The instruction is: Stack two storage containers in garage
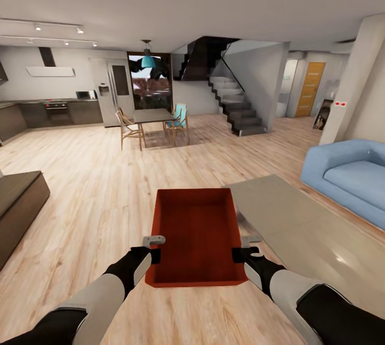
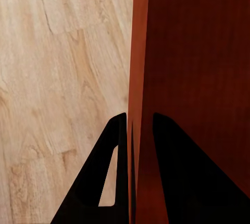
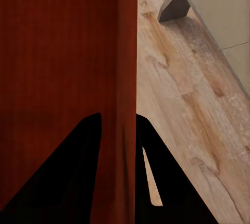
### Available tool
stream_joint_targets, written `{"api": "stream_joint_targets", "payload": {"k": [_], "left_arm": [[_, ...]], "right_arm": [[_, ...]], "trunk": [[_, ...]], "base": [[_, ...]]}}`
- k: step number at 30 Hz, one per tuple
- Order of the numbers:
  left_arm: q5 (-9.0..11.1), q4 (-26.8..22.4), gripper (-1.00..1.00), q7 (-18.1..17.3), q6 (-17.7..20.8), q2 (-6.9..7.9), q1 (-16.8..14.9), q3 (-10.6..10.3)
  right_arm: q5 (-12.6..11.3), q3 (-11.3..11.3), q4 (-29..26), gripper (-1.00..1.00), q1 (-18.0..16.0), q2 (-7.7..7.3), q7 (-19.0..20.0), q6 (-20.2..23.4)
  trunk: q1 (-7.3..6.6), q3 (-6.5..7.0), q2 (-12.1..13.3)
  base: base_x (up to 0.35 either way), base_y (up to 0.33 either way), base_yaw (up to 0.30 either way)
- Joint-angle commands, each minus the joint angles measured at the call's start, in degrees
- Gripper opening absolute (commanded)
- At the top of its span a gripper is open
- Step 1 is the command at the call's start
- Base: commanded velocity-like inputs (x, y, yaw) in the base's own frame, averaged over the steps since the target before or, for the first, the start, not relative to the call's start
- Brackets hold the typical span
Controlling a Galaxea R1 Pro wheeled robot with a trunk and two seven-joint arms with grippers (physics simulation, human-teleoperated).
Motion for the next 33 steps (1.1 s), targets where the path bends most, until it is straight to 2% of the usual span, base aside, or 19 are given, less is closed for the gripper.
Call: {"api": "stream_joint_targets", "payload": {"k": [1,15,33], "left_arm": [[-1.37,-0.17,-1.00,1.13,0.50,0.06,-0.03,0.04],[-1.10,-0.17,-1.00,1.11,0.52,0.08,-0.01,0.04],[-1.10,-0.17,-1.00,1.02,0.43,0.08,-0.03,0.04]], "right_arm": [[-0.83,0.07,0.14,-1.00,-0.06,-0.31,-0.49,-0.30],[-0.84,0.05,0.14,-1.00,-0.05,-0.23,-0.49,-0.31],[-0.84,0.04,0.14,-1.00,-0.05,-0.29,-0.49,-0.31]], "trunk": [[0.07,-0.13,-0.13],[0.07,-0.13,-0.13],[0.07,0.24,-0.13]], "base": [[0.322,0.000,0.000],[0.322,0.000,0.018],[0.322,0.000,0.227]]}}
